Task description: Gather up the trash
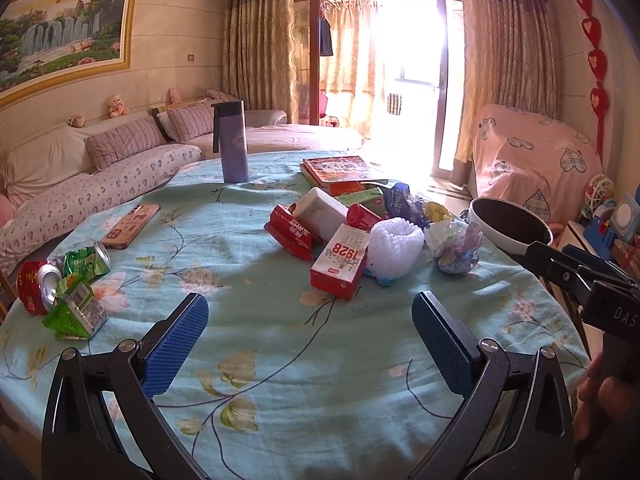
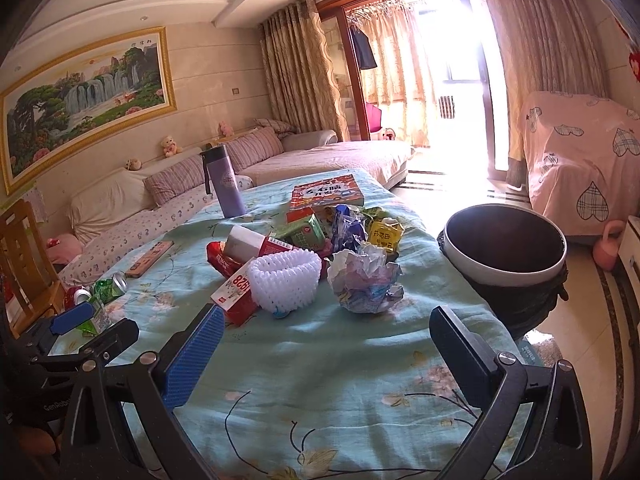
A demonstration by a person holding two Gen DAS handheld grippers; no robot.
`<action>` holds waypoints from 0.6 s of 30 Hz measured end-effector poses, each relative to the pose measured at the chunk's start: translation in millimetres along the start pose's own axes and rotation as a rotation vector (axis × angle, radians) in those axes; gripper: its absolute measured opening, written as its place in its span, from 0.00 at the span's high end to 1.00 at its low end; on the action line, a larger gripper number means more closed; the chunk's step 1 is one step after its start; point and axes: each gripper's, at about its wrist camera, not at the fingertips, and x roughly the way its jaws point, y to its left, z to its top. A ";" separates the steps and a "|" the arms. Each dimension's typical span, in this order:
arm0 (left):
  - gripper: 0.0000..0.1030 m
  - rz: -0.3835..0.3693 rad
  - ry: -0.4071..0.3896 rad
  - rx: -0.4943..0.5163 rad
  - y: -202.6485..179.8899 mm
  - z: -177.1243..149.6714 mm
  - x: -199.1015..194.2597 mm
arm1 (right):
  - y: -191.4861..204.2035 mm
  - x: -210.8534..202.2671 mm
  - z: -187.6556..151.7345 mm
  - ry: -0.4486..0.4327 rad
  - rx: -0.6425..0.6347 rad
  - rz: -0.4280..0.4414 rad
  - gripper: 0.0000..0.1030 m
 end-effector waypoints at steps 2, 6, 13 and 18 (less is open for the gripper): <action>0.00 -0.002 -0.001 0.000 0.3 -0.3 -0.2 | -0.4 0.0 -0.1 -0.001 -0.002 0.002 0.00; 0.00 -0.002 0.000 0.001 0.2 -1.0 0.2 | -0.6 0.2 -0.2 0.000 -0.002 0.003 0.00; 0.00 -0.003 -0.001 0.004 -0.9 -0.8 1.1 | 0.3 0.4 -0.3 -0.002 -0.004 0.002 0.00; 0.00 -0.004 0.000 0.006 -1.9 -1.0 2.2 | 0.1 0.3 -0.2 0.000 -0.002 0.003 0.00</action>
